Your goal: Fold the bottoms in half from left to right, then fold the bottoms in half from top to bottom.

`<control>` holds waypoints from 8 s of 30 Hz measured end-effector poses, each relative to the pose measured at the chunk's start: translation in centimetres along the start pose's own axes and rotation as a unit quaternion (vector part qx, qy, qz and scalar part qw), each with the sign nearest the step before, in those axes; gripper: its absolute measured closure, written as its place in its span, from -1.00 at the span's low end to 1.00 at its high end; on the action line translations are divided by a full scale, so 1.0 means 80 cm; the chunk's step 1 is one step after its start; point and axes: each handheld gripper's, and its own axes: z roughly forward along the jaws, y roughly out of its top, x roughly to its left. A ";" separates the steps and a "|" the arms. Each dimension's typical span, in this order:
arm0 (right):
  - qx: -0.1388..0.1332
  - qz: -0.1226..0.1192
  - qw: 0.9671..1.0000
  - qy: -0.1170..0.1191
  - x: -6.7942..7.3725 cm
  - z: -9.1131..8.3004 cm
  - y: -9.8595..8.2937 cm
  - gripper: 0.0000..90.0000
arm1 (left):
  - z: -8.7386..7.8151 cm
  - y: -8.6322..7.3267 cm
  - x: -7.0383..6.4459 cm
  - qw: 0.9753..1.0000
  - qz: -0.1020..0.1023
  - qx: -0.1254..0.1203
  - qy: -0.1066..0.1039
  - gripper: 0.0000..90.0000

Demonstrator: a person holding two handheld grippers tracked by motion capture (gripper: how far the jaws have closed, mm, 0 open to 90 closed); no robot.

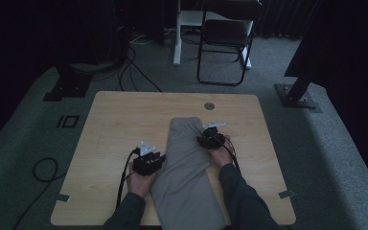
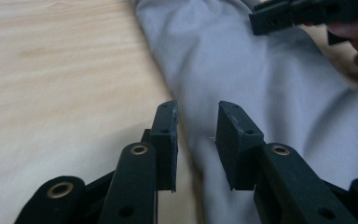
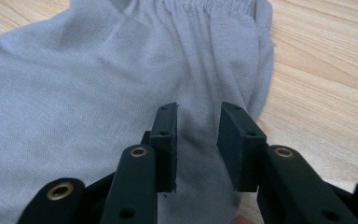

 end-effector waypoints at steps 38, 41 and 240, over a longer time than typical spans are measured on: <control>-0.019 -0.047 0.998 0.034 0.064 -0.052 -0.065 0.34 | -0.009 -0.043 -0.021 0.998 0.049 0.022 -0.014 0.39; -0.017 -0.048 0.998 0.032 0.062 -0.052 -0.063 0.32 | -0.011 -0.038 -0.015 0.999 0.040 0.019 -0.012 0.33; -0.042 -0.071 0.992 0.098 0.073 -0.154 -0.042 0.91 | -0.069 -0.011 -0.040 0.997 0.059 0.011 -0.050 0.92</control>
